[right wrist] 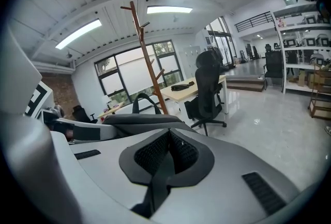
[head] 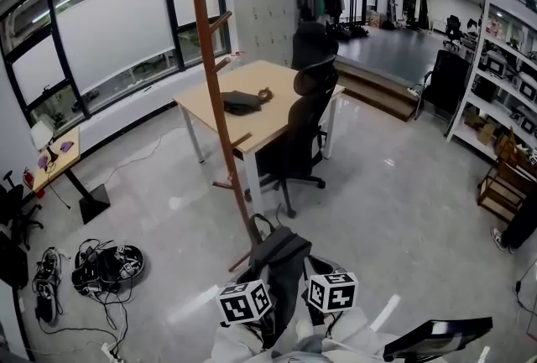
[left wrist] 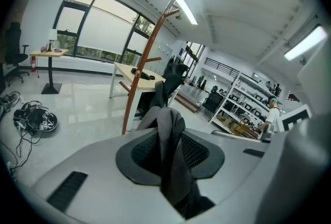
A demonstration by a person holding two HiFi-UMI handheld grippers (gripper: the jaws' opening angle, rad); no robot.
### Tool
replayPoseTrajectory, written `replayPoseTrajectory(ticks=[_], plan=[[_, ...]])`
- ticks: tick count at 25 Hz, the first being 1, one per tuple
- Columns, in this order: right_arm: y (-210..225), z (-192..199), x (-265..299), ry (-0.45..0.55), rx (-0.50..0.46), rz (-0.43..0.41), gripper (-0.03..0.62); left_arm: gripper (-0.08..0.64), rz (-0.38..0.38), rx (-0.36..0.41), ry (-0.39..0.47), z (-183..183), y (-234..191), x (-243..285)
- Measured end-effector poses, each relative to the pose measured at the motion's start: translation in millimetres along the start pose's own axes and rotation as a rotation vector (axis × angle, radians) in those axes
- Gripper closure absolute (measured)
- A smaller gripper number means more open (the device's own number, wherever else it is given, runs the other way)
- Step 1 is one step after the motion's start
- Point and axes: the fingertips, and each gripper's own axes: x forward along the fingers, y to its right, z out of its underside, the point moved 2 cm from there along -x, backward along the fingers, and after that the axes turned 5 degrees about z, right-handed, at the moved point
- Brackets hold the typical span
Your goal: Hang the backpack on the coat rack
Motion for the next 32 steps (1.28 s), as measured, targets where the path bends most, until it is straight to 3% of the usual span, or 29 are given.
replayPoseTrajectory(ticks=[12,32], plan=[[31.4,-43.0,46.5,0.001,-0.005,-0.029,0.580,0.465,-0.006,-0.003,0.029,-37.8,13.4,48.2],[60.8,-68.9,113.7,-0.051,-0.022,-0.075,0.580,0.466,-0.005,-0.016,0.142,-88.8,18.4,99.5]])
